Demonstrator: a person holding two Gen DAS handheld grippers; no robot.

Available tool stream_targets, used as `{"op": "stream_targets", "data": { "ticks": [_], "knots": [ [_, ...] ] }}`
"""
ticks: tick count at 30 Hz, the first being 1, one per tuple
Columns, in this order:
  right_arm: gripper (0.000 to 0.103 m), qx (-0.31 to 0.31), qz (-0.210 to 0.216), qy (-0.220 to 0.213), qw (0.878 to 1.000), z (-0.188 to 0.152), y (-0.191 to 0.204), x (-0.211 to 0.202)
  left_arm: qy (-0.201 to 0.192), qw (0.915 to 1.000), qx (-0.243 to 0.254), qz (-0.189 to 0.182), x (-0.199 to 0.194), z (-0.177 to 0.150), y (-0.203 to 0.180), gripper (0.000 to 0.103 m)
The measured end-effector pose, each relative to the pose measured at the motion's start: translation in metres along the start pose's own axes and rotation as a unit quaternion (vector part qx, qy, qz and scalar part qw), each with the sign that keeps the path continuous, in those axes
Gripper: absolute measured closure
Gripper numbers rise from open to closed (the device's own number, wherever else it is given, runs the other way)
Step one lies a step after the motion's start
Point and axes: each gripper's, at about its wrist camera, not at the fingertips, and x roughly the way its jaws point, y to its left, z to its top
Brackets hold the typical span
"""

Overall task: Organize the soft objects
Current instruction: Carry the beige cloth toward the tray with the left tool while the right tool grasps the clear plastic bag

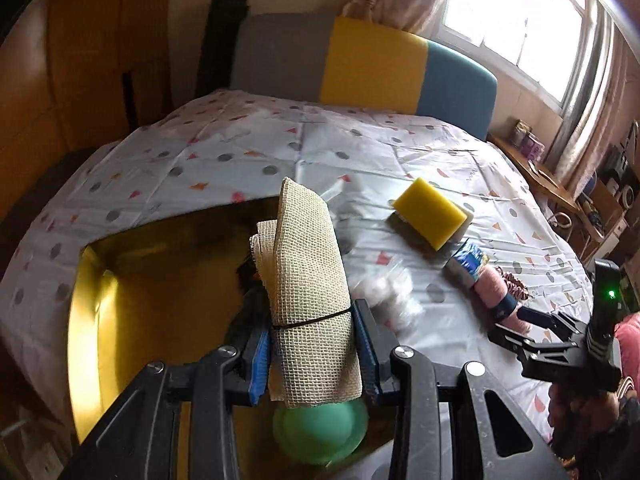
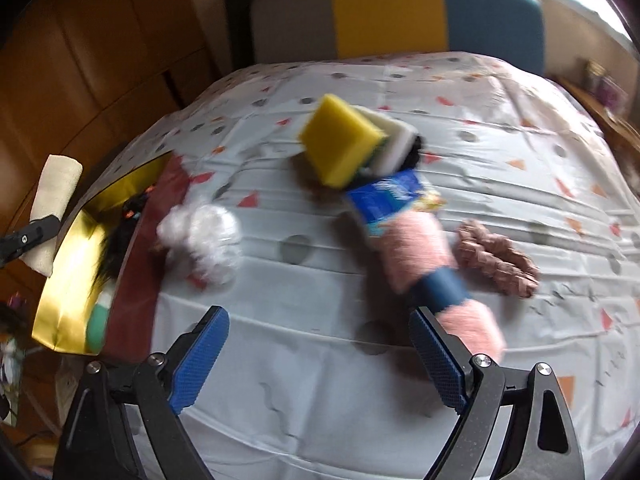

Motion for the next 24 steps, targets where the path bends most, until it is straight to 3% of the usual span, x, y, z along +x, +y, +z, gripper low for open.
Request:
{"op": "stream_targets", "data": {
  "ticks": [9, 14, 17, 19, 21, 24],
  "knots": [
    [0.011, -0.070, 0.029, 0.013, 0.997, 0.028, 0.053, 0.038, 0.015, 0.9985, -0.053, 0.007, -0.015, -0.041, 0.045, 0.066],
    [0.013, -0.208, 0.022, 0.025, 0.978, 0.041, 0.092, 0.064, 0.022, 0.9969, -0.074, 0.009, -0.019, -0.052, 0.061, 0.066],
    [0.015, -0.256, 0.015, 0.028, 0.966, 0.048, 0.104, 0.074, 0.023, 0.9960, -0.086, 0.011, -0.020, -0.055, 0.068, 0.066],
    [0.024, -0.267, 0.012, 0.033, 0.963, 0.054, 0.109, 0.082, 0.024, 0.9955, -0.090, 0.013, -0.019, -0.056, 0.070, 0.066],
    [0.056, -0.266, 0.016, 0.043, 0.963, 0.059, 0.112, 0.093, 0.024, 0.9955, -0.091, 0.017, -0.019, -0.057, 0.071, 0.066],
    [0.061, -0.243, 0.017, 0.047, 0.969, 0.061, 0.112, 0.099, 0.028, 0.9950, -0.094, 0.019, -0.017, -0.059, 0.072, 0.066]
  ]
}}
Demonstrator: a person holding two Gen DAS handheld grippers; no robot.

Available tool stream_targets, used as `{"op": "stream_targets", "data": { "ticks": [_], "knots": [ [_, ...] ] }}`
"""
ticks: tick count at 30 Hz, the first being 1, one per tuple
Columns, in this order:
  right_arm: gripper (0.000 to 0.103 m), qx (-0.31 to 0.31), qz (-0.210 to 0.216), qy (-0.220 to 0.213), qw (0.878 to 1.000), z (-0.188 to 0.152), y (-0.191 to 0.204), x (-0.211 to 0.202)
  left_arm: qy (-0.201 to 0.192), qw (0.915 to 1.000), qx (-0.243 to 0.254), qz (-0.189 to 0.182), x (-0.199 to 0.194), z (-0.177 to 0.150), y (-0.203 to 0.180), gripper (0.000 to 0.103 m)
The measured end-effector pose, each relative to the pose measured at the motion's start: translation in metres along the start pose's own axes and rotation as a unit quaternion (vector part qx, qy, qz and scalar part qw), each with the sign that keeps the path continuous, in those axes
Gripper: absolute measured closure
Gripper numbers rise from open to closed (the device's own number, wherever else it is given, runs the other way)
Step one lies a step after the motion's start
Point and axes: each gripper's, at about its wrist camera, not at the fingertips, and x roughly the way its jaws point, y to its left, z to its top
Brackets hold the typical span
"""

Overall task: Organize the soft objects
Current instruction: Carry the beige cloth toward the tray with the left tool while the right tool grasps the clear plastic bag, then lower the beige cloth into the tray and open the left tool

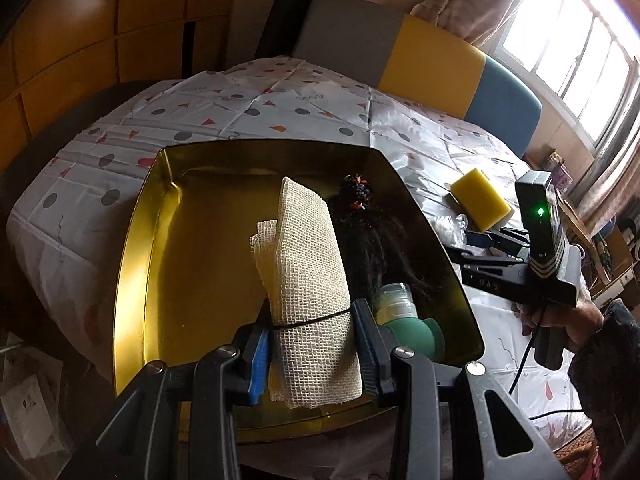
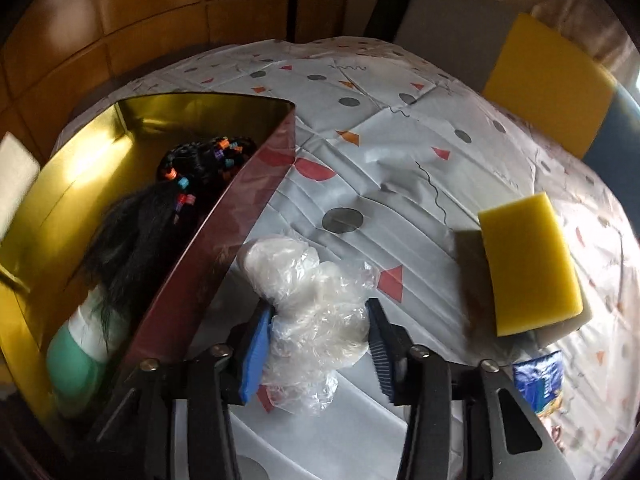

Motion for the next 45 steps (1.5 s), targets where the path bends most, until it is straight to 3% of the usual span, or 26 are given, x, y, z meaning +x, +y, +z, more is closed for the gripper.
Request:
{"op": "stream_targets", "data": {
  "ticks": [4, 9, 18, 28, 39, 45],
  "knots": [
    [0.064, 0.050, -0.002, 0.000, 0.999, -0.010, -0.008, -0.014, 0.002, 1.0000, 0.000, 0.002, 0.002, -0.002, 0.000, 0.066],
    [0.064, 0.124, 0.023, -0.002, 0.992, -0.049, -0.024, -0.053, -0.003, 1.0000, 0.004, 0.007, 0.001, -0.004, -0.002, 0.066],
    [0.064, 0.110, 0.000, 0.009, 0.994, -0.113, -0.015, -0.066, -0.032, 0.9983, 0.030, 0.039, -0.016, -0.012, -0.013, 0.066],
    [0.065, 0.089, -0.019, -0.002, 0.996, -0.115, -0.011, -0.065, -0.038, 0.9957, 0.048, 0.069, -0.025, -0.021, -0.020, 0.065],
    [0.062, 0.086, -0.015, -0.001, 0.996, -0.115, -0.009, -0.064, -0.029, 0.9956, 0.060, 0.065, -0.022, -0.027, -0.032, 0.065],
    [0.061, 0.088, -0.020, 0.003, 0.996, -0.115, -0.009, -0.062, -0.005, 0.9978, 0.037, 0.055, -0.007, -0.025, -0.019, 0.065]
  ]
}}
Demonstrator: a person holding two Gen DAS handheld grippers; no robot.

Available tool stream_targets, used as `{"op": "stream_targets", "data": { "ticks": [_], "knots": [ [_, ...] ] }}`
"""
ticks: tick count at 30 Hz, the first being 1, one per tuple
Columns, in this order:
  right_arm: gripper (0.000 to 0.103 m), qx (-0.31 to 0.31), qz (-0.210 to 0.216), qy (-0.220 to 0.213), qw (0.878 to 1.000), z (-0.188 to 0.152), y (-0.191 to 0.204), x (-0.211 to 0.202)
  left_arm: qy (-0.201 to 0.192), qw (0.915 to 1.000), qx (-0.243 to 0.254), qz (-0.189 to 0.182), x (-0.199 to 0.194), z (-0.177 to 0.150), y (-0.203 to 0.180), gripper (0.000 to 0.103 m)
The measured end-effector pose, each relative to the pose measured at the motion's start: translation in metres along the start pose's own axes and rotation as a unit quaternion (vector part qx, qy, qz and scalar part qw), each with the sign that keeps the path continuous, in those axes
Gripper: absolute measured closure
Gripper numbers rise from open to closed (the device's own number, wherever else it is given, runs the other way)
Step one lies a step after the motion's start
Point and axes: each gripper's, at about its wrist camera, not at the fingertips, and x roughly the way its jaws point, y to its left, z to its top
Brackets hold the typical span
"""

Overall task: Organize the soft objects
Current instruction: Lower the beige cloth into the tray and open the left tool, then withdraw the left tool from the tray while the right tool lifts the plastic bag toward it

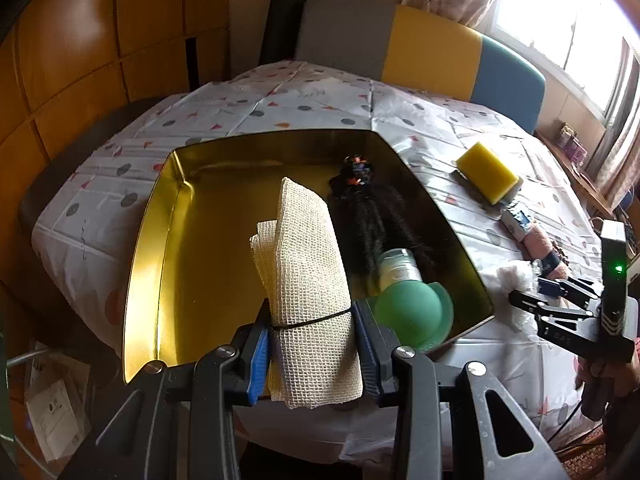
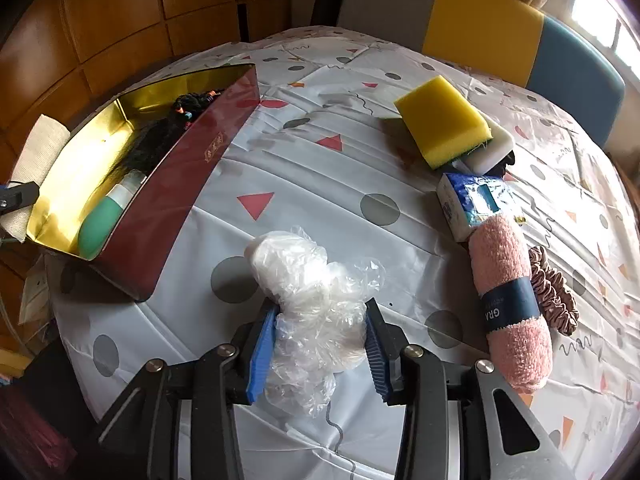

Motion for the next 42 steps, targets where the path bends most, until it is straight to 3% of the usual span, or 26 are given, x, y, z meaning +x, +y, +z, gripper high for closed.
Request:
{"op": "stream_targets", "data": {
  "ticks": [10, 26, 29, 33, 38, 42],
  "knots": [
    [0.061, -0.008, -0.004, 0.004, 1.000, 0.000, 0.001, 0.002, 0.036, 0.9947, -0.094, -0.023, 0.034, 0.039, 0.041, 0.065],
    [0.061, -0.009, -0.003, 0.007, 1.000, 0.000, 0.001, 0.005, 0.071, 0.9964, -0.047, -0.004, 0.117, 0.107, 0.021, 0.064],
    [0.061, -0.009, -0.003, 0.007, 1.000, 0.000, 0.001, 0.006, 0.072, 0.9966, -0.038, -0.009, 0.127, 0.114, 0.017, 0.057],
    [0.061, -0.011, -0.006, 0.008, 1.000, -0.002, 0.001, 0.007, 0.071, 0.9965, -0.044, -0.011, 0.128, 0.116, 0.017, 0.039],
    [0.061, -0.014, -0.011, 0.010, 1.000, -0.002, 0.003, 0.009, 0.060, 0.9970, -0.047, 0.014, 0.111, 0.107, 0.022, 0.037],
    [0.061, -0.016, -0.014, 0.011, 1.000, -0.002, 0.003, 0.010, 0.024, 0.9984, -0.038, 0.035, 0.082, 0.091, 0.020, 0.037]
  ]
}}
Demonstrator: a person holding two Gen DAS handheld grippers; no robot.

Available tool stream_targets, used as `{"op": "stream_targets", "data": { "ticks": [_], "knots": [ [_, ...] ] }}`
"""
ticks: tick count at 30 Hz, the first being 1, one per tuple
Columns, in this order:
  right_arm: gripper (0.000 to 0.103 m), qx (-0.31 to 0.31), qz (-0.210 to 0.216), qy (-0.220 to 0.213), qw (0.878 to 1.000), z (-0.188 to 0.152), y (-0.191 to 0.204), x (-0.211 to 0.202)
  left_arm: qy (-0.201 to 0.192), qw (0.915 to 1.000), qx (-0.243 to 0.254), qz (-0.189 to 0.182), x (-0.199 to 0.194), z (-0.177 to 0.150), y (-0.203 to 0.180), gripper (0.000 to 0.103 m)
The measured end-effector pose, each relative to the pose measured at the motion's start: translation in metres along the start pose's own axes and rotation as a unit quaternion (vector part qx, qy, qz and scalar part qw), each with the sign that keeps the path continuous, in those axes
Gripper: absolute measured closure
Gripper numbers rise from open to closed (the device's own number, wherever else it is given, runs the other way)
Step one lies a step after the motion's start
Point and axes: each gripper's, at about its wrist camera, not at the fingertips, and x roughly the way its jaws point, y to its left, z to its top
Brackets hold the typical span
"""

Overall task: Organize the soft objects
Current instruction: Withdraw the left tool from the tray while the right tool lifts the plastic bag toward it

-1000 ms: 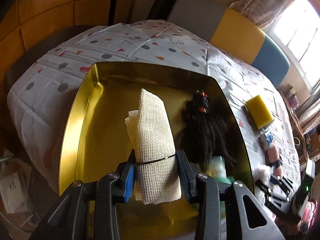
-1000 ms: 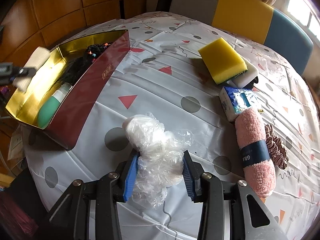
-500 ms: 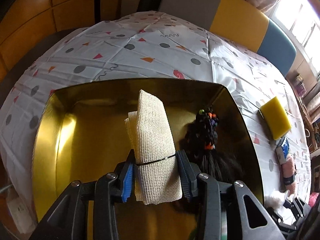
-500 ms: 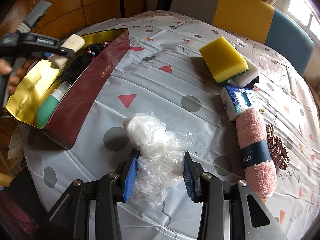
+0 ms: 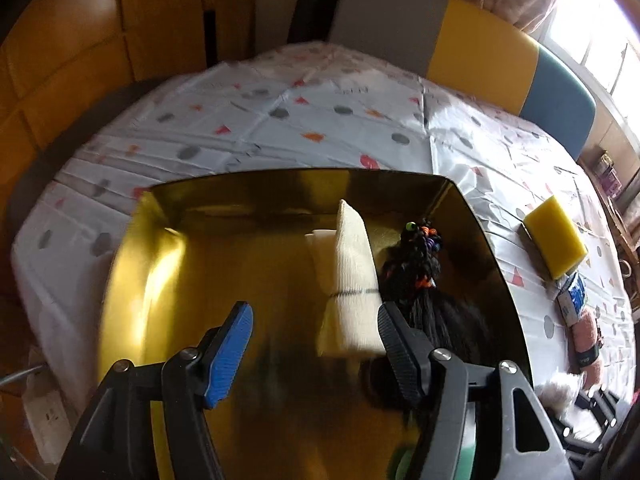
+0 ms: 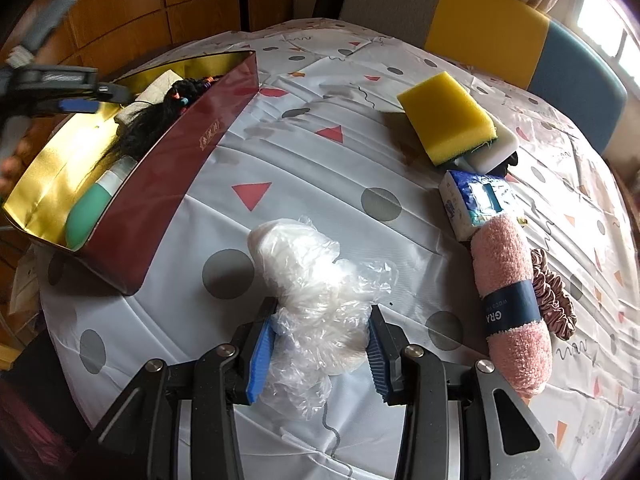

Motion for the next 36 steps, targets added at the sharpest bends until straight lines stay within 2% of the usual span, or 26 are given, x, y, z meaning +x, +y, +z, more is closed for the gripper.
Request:
{"op": "stream_targets", "data": {
  "ticks": [4, 12, 24, 36],
  "knots": [
    [0.061, 0.001, -0.001, 0.001, 1.000, 0.000, 0.000, 0.001, -0.035, 0.9991, 0.025, 0.005, -0.032, -0.025, -0.008, 0.037],
    [0.061, 0.001, 0.000, 0.001, 1.000, -0.001, 0.000, 0.001, -0.056, 0.9982, 0.022, 0.003, -0.066, -0.055, -0.009, 0.037],
    [0.061, 0.012, 0.003, 0.001, 1.000, -0.002, -0.001, 0.002, -0.064, 0.9978, 0.011, 0.014, -0.083, -0.076, 0.006, 0.037],
    [0.064, 0.049, 0.006, 0.007, 0.999, -0.001, -0.004, -0.002, -0.064, 0.9979, 0.006, 0.005, -0.088, -0.086, 0.017, 0.037]
  ]
}}
